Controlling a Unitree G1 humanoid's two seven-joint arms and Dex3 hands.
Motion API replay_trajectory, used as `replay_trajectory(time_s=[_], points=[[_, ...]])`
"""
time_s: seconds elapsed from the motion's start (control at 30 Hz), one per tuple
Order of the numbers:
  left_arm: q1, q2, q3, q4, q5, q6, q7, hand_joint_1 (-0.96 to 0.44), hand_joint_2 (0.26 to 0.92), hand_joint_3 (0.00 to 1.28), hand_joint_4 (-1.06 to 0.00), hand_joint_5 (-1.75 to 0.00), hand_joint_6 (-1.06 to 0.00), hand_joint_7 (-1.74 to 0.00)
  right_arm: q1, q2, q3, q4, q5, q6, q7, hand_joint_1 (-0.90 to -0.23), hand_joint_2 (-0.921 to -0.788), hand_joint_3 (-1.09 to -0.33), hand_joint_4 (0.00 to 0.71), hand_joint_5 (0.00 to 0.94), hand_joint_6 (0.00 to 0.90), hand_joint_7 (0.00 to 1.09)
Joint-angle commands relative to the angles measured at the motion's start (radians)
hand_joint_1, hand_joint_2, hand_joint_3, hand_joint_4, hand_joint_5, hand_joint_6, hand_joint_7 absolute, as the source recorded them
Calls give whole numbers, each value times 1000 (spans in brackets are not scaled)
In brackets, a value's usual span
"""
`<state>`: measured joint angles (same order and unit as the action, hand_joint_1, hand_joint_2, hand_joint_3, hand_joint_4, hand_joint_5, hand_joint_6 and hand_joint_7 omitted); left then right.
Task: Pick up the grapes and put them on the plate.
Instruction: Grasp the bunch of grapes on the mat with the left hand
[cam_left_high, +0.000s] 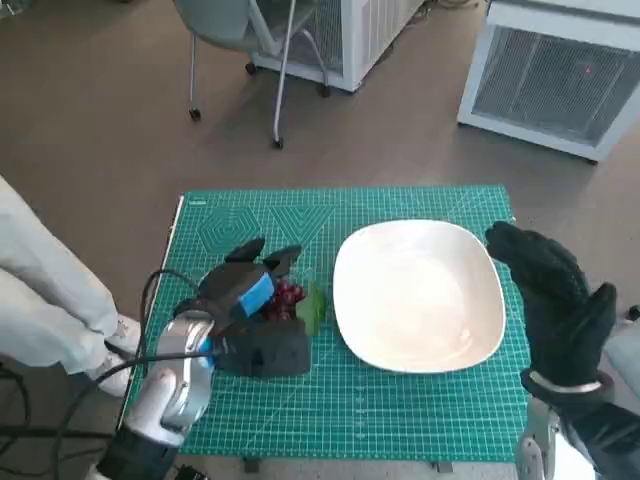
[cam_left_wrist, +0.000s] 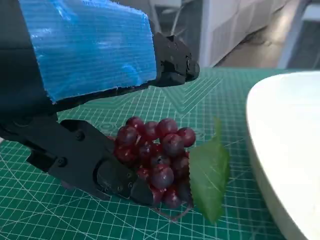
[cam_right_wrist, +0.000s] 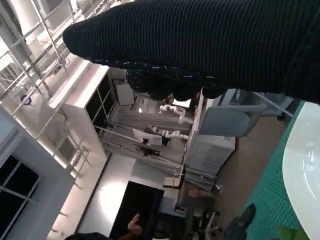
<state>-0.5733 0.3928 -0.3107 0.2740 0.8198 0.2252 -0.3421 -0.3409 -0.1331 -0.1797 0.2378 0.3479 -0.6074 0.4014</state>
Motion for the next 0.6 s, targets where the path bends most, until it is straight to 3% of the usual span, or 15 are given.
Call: replay_trajectory(time_s=[0.03, 0.6], points=[[-63, -18, -26, 88, -11, 17, 3, -147, 715, 7, -90, -2, -280, -4, 14, -2, 0, 7, -3, 13, 3, -454, -921, -545, 650, 0, 239, 778], [-162, -43, -89, 312, -33, 75, -11, -118, 754, 13, -87, 0, -287, -2, 22, -5, -3, 5, -4, 7, 2, -455, -921, -545, 650, 0, 241, 776]])
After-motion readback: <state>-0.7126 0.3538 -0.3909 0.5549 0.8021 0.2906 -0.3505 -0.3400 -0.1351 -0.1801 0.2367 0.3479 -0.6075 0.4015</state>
